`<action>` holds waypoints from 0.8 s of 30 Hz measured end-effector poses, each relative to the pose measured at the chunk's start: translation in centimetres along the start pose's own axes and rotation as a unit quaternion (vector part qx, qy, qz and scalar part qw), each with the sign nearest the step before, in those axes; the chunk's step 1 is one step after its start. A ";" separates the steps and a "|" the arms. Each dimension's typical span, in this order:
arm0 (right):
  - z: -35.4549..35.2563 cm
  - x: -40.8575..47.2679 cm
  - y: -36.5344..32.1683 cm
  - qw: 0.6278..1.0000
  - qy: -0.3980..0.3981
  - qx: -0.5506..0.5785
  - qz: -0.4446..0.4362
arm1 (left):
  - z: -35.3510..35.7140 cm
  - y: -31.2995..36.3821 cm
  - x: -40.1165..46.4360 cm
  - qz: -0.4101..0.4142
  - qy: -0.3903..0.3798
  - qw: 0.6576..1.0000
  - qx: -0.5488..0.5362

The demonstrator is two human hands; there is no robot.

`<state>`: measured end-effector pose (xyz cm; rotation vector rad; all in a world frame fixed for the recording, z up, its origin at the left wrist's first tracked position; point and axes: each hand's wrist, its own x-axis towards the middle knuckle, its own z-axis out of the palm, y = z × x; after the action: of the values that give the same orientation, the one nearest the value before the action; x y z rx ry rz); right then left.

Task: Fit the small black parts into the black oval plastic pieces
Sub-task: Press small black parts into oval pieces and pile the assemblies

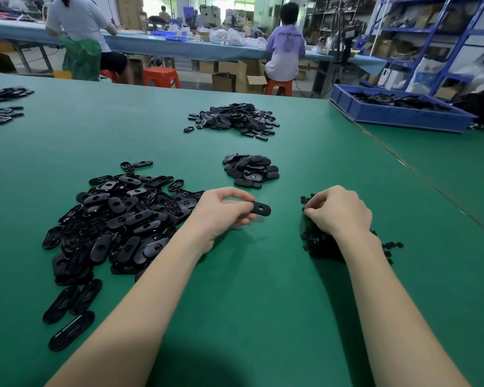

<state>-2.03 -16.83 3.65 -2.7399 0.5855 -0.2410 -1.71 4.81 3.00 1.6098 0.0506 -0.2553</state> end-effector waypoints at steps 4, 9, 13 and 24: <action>0.2 -0.2 0.0 1.000 -0.003 -0.015 -0.013 | -0.1 0.0 0.1 -0.001 0.005 1.000 -0.004; -0.6 -0.1 -0.8 0.957 -0.120 0.261 -0.048 | 0.0 0.3 0.1 0.000 0.003 1.000 -0.028; -1.0 -0.8 -2.0 0.905 -0.227 0.355 -0.067 | 0.1 0.6 -0.2 -0.001 -0.011 0.998 -0.062; -1.1 -1.2 -2.7 0.903 -0.213 0.362 -0.092 | 0.2 0.8 -0.3 0.001 -0.031 0.993 -0.117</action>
<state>-2.34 -14.27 5.47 -2.0163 0.0761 0.0932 -1.92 4.58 3.88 1.3687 0.0294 -0.2868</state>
